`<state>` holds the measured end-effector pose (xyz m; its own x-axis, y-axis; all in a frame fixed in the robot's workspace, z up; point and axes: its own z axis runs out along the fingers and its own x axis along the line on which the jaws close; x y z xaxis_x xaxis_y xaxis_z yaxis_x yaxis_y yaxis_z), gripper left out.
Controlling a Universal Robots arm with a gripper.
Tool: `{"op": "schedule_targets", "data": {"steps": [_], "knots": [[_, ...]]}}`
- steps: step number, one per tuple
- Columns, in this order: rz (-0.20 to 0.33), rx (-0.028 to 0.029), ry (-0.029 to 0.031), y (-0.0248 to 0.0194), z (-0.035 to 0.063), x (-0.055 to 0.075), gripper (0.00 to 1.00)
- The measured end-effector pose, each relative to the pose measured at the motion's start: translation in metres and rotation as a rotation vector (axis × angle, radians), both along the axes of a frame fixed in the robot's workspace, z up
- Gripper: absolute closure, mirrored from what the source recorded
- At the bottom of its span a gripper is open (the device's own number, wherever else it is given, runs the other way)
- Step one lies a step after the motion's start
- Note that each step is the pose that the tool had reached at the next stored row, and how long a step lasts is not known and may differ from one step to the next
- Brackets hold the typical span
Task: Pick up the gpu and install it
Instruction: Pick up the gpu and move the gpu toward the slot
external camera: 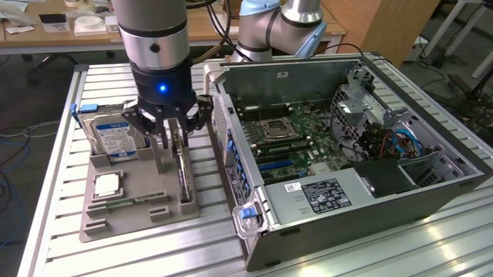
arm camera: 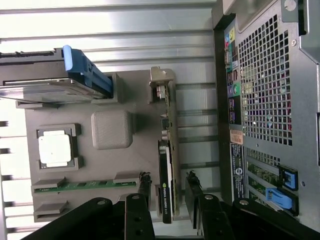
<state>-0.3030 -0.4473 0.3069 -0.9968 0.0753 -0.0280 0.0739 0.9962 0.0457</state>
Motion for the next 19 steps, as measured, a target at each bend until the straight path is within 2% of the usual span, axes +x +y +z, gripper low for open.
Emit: {"op": "schedule_targets", "data": {"steps": [9, 19], "knots": [[0.0, 0.0003, -0.0004, 0.0, -0.0008, 0.0, 0.58], [0.0, 0.0, 0.0, 0.0, -0.0169, 0.0, 0.58]]}}
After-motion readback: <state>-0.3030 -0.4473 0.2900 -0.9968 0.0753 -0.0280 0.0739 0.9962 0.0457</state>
